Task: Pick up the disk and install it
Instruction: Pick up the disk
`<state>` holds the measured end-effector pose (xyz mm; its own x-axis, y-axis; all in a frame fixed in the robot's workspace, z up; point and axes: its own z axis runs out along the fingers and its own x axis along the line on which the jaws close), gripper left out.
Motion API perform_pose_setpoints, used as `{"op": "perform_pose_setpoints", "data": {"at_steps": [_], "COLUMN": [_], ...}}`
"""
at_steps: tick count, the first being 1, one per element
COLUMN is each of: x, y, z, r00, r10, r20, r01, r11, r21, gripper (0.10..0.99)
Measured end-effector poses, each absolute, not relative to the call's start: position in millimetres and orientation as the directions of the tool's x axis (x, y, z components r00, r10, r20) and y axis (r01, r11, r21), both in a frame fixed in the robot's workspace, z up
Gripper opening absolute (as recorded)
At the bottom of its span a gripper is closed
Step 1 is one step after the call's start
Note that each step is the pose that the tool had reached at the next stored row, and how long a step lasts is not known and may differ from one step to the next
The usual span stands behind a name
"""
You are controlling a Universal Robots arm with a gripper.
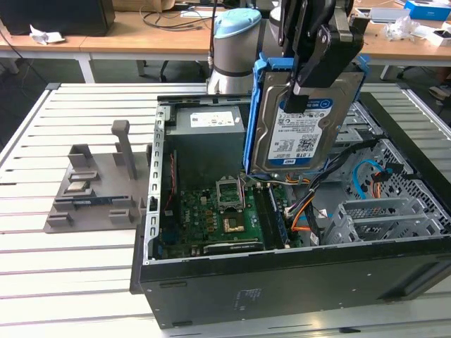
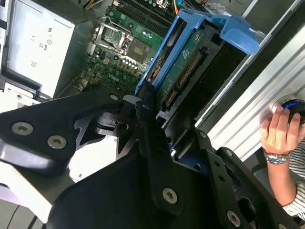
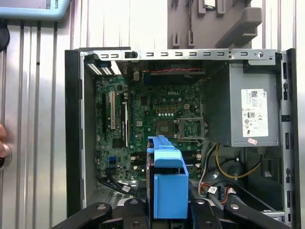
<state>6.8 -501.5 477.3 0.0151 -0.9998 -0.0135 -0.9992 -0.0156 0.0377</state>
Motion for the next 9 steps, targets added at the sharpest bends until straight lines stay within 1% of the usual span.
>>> {"op": "perform_pose_setpoints", "data": {"at_steps": [9], "x": [6.8], "y": [-521.7], "z": [476.8], "r00": [0.015], "r10": [-1.000], "r20": [-0.013], "r01": [-0.999], "r11": [-0.016], "r21": [0.038], "gripper": [0.365]}}
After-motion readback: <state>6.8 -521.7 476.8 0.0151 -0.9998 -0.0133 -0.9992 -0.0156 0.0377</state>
